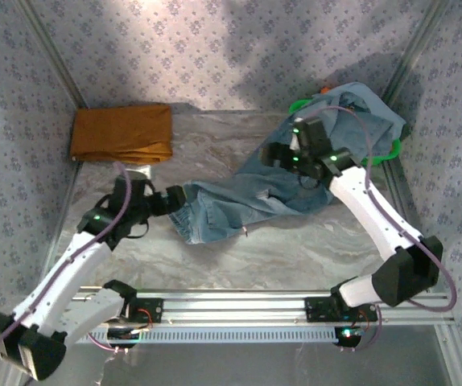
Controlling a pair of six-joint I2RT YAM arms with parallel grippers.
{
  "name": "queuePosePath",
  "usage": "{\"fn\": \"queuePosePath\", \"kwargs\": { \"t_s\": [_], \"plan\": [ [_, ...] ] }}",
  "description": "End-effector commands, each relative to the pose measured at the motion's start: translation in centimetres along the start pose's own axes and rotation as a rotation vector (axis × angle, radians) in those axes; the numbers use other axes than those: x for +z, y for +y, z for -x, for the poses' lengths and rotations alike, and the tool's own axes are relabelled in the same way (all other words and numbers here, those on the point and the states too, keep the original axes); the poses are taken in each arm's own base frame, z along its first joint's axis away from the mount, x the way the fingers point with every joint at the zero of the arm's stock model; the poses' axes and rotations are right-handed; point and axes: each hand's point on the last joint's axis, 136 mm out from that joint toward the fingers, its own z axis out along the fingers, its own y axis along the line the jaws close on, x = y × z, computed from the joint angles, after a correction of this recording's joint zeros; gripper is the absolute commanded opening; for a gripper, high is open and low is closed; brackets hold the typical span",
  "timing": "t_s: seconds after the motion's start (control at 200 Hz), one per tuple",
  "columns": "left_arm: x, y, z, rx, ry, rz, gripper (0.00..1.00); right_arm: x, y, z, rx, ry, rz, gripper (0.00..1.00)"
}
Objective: Fold and stack the trousers
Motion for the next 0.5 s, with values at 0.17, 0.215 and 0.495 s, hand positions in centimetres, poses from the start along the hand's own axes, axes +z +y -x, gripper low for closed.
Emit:
{"fn": "queuePosePath", "kwargs": {
  "t_s": [0.17,0.215,0.495],
  "plan": [
    [3.4,0.7,-3.1,0.044,0.026,0.052,1.00,4.8,-11.9,-3.0,0.241,0.110,-0.044,1.00],
    [3.9,0.4,-3.3,0.043,0.036,0.030,1.00,6.0,-12.4,-3.1,0.254,0.136,-0.034,1.00],
    [7.4,-2.1,-5.3,-0.012,0.112,-0.118,0.79,12.1,-14.3,-3.9,0.356,0.172,0.060,0.90]
  ]
}}
